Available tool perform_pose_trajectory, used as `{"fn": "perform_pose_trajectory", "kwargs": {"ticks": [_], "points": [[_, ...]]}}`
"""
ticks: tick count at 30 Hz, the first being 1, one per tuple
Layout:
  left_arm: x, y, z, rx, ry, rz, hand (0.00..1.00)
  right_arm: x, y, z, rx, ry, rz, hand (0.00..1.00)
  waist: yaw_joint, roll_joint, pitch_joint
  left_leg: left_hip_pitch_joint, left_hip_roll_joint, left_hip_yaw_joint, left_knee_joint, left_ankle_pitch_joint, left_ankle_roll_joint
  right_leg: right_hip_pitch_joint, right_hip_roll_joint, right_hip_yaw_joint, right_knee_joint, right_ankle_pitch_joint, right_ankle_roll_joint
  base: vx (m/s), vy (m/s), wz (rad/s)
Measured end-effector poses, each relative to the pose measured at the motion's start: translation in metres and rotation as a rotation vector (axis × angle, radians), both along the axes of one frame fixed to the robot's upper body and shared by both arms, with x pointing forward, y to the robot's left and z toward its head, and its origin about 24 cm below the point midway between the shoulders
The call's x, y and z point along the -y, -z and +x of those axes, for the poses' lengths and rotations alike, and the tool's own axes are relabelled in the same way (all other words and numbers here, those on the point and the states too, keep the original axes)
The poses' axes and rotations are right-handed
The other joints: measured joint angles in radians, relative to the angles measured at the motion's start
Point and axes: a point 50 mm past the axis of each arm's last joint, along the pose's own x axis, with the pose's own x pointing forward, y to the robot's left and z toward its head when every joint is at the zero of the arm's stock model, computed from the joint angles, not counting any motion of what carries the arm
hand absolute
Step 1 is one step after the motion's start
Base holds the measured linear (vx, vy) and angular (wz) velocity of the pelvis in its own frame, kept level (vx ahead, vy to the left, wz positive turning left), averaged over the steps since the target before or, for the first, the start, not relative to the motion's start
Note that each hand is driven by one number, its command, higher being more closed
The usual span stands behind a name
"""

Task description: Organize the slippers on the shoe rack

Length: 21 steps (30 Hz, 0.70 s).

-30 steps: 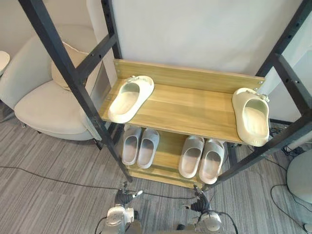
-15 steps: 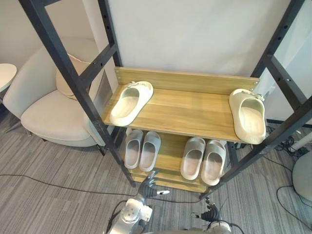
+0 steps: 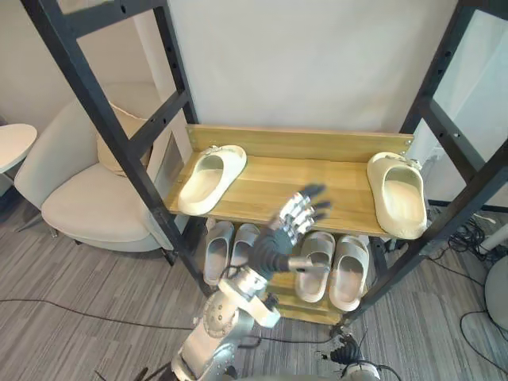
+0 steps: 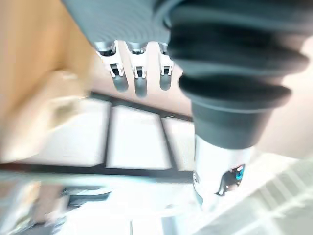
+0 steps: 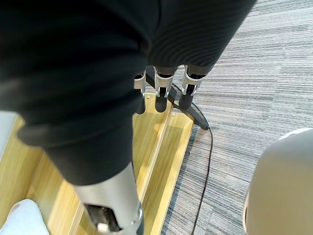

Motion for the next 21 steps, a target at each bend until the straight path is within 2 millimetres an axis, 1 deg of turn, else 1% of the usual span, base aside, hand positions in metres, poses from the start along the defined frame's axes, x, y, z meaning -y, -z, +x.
{"fn": "perform_pose_trajectory", "kwargs": {"ticks": [6,9,11,14,18,21], "points": [[-0.013,-0.017,0.008,0.067,-0.108,-0.037,0.00,-0.002,0.004,-0.003,-0.028,-0.015,0.013,0.00,0.000,-0.009,-0.017,-0.001,-0.005,-0.019,0.002,0.001,0.001,0.006,-0.001,-0.009,-0.007,-0.002,-0.002,-0.03,0.007,0.07],[-0.022,-0.027,0.016,0.126,-0.195,-0.014,0.00,-0.002,0.004,-0.004,-0.032,-0.019,0.015,0.00,0.002,-0.013,-0.018,-0.001,-0.006,-0.021,0.003,0.001,0.001,0.007,-0.001,-0.009,-0.008,-0.001,-0.001,0.00,0.003,0.02],[-0.028,-0.031,0.028,0.152,-0.262,0.009,0.00,-0.002,0.004,-0.004,-0.033,-0.021,0.018,0.00,0.002,-0.015,-0.018,-0.002,-0.006,-0.022,0.003,0.001,0.001,0.007,-0.001,-0.010,-0.008,-0.001,0.000,0.00,0.000,0.00],[-0.039,-0.033,0.051,0.155,-0.362,0.049,0.00,-0.001,0.004,-0.003,-0.034,-0.025,0.019,0.00,0.001,-0.020,-0.016,-0.002,-0.006,-0.022,0.003,0.001,0.001,0.006,-0.001,-0.010,-0.009,-0.001,0.000,0.00,0.000,0.00],[-0.064,-0.034,0.078,0.159,-0.498,0.160,0.00,0.001,0.003,-0.001,-0.031,-0.032,0.020,0.00,-0.005,-0.034,-0.007,-0.003,-0.007,-0.022,0.001,0.001,0.001,0.003,-0.001,-0.008,-0.009,-0.002,0.000,0.00,0.000,0.00],[-0.085,-0.038,0.093,0.161,-0.589,0.230,0.00,0.002,0.003,-0.001,-0.034,-0.037,0.023,0.00,-0.005,-0.045,0.000,-0.003,-0.008,-0.021,-0.002,0.000,0.001,0.001,-0.001,-0.004,-0.011,-0.002,0.000,0.01,0.005,-0.01]]}}
